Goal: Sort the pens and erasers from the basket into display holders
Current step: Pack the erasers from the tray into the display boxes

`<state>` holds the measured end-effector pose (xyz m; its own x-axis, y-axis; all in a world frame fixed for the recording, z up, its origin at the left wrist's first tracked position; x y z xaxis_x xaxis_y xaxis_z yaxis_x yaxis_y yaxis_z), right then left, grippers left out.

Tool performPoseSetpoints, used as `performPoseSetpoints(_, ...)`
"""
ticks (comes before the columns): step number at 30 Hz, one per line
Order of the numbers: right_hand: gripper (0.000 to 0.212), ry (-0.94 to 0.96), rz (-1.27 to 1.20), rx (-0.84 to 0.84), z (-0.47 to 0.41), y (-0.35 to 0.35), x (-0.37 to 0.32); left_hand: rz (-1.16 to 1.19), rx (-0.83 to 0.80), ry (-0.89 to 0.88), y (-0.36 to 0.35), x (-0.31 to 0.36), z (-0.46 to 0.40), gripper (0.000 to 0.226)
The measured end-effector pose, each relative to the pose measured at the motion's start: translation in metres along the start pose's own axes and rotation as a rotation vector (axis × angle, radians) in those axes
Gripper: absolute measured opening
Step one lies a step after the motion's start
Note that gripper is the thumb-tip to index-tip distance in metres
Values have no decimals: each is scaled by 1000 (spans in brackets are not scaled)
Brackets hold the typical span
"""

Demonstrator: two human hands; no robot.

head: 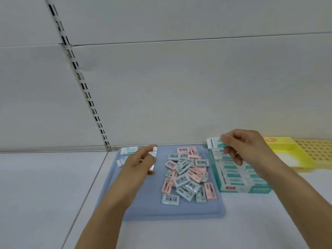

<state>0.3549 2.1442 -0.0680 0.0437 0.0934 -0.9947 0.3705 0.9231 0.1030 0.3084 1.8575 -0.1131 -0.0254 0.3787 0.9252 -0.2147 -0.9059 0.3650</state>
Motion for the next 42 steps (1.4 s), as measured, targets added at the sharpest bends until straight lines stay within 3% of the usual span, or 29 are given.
performPoseSetpoints(3, 24, -96, 112, 40, 2, 34, 24, 232, -29, 41, -19, 11, -1, 26)
performPoseSetpoints(8, 3, -208, 161, -2, 9, 33, 42, 496, -118, 63, -49, 28, 3, 19)
performPoseSetpoints(12, 8, -159, 317, -21, 6, 24, 45, 597, -107, 63, -60, 33, 8, 26)
performPoseSetpoints(19, 16, -6, 802, -8, 3, 21, 37, 673, -97, 91, -75, 36, 16, 30)
performPoseSetpoints(22, 10, 165, 815, 42, 10, 21, 21, 638, -85, 76, -81, 42, 17, 21)
performPoseSetpoints(26, 8, 447, 370, -64, 35, 7, -18, 582, -85, 32, -93, 58, 17, 19)
performPoseSetpoints(29, 32, 626, 582, -119, 48, -7, -35, 590, -91, 14, -112, 70, 16, 17)
performPoseSetpoints(31, 27, 752, 705, -62, 53, -4, -42, 552, -126, -12, -125, 77, 16, 19)
performPoseSetpoints(33, 17, 735, 754, 2, 47, 16, -41, 387, -173, -80, -136, 86, 17, 21)
performPoseSetpoints(34, 16, 680, 787, 34, 41, 31, -37, 183, -182, -159, -140, 89, 17, 24)
performPoseSetpoints(38, 20, 479, 887, -12, 21, 78, -6, -933, -216, -596, -169, 81, 23, 51)
performPoseSetpoints(40, 26, 412, 891, -121, 19, 75, 12, -1182, -272, -611, -180, 66, 24, 65)
performPoseSetpoints(42, 27, 390, 944, -191, 18, 65, 25, -1231, -285, -610, -182, 59, 25, 79)
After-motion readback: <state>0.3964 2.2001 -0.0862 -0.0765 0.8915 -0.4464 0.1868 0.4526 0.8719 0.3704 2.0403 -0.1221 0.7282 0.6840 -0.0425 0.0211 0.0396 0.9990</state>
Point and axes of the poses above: each hand's wrist, its own z-axis away from the middle knuckle, its own y-axis out of the back of the hand, x = y × z, the point moved 8 cm from there along -z, towards the middle knuckle, and after that the axes turned 13 degrees about -z, right-handed, at the moved point
